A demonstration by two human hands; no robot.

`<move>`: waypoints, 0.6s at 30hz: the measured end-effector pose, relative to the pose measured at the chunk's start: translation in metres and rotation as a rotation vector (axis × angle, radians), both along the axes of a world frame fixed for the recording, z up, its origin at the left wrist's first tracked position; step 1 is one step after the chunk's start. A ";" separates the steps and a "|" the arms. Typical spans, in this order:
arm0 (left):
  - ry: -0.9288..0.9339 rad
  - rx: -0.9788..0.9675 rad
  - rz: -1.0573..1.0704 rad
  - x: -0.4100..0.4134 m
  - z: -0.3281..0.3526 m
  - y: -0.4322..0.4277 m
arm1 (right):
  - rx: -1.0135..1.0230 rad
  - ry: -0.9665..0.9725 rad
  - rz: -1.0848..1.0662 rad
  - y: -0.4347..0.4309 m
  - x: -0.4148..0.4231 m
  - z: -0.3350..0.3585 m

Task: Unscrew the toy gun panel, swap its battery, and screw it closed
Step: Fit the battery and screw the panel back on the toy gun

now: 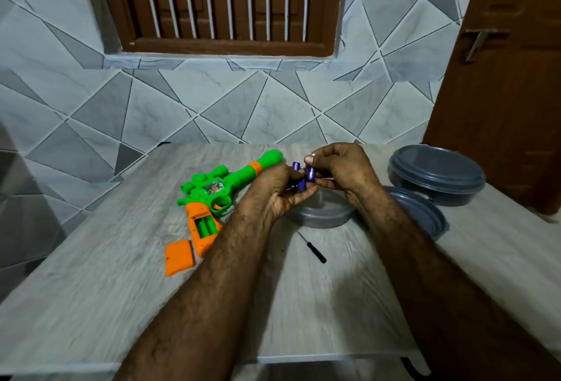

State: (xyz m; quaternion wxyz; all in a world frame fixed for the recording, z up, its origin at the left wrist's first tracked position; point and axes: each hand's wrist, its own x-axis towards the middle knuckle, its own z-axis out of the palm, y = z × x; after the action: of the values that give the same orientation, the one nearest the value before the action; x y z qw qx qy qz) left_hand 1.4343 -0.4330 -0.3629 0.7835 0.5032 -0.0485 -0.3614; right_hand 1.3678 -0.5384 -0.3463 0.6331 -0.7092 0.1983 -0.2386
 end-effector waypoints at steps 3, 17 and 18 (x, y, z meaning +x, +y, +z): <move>-0.005 -0.001 0.031 -0.003 0.002 0.016 | 0.092 -0.045 0.060 0.011 -0.001 0.003; -0.135 0.181 0.190 0.012 0.007 0.145 | 0.084 0.054 0.281 0.092 0.019 -0.008; -0.138 0.193 0.218 0.014 0.006 0.155 | 0.072 0.064 0.290 0.099 0.021 -0.010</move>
State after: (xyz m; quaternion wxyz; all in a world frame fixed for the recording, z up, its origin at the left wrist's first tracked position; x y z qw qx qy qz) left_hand 1.4485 -0.2778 -0.3571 0.7609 0.6020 -0.0123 -0.2418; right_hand 1.3890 -0.4399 -0.3558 0.6791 -0.7146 0.1223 -0.1145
